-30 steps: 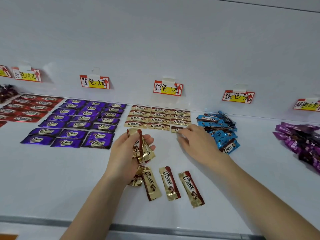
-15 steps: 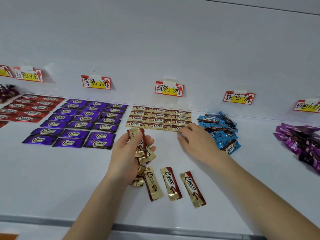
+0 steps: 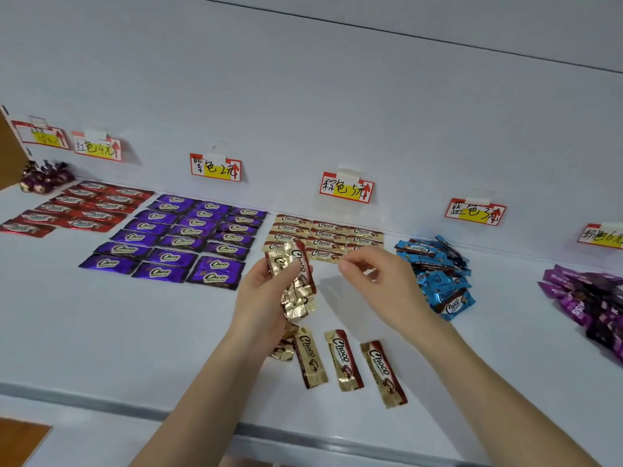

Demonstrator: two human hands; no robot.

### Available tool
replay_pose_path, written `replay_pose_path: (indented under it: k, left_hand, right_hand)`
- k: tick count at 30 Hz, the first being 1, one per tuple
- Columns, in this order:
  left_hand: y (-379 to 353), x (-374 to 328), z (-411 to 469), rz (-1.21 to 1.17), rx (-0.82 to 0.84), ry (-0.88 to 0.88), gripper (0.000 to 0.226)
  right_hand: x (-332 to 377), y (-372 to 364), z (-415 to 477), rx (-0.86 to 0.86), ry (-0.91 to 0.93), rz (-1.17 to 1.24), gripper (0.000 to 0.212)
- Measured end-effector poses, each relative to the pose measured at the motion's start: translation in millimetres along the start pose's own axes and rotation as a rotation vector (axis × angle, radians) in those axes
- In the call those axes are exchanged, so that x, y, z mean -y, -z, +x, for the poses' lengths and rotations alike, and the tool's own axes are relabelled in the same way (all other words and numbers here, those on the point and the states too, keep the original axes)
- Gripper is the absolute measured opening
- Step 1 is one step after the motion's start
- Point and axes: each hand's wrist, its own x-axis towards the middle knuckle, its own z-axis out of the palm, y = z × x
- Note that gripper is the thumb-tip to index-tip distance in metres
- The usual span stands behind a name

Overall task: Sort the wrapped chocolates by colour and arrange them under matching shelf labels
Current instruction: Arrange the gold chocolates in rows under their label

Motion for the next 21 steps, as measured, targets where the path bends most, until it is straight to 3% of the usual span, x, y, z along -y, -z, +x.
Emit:
replay_pose_path:
  k: [3,9,12,16,21]
  left_hand:
    - [-2,-1,-5,-0.062,0.029,-0.013,0.016]
    - [4,-7,-17,-0.168,0.053,0.012,0.017]
    - [14,-10,-19,-0.165,0.037,0.048,0.018]
    - [29,-17,-24,-0.114,-0.015,0.026,0.032]
    - [52,-26,-26,-0.135,-0.170,0.028,0.013]
  right_hand:
    - [23,-10,-11,-0.002,0.027,0.103,0.009]
    - [43,-31,-16,0.012,0.041,-0.031,0.014]
    - [49,-39,-14,0.036,0.021,0.060,0.006]
    - [44,-40,2,0.099,-0.064,0.259,0.024]
    - [16,-49,39,0.213,-0.126,0.075,0.012]
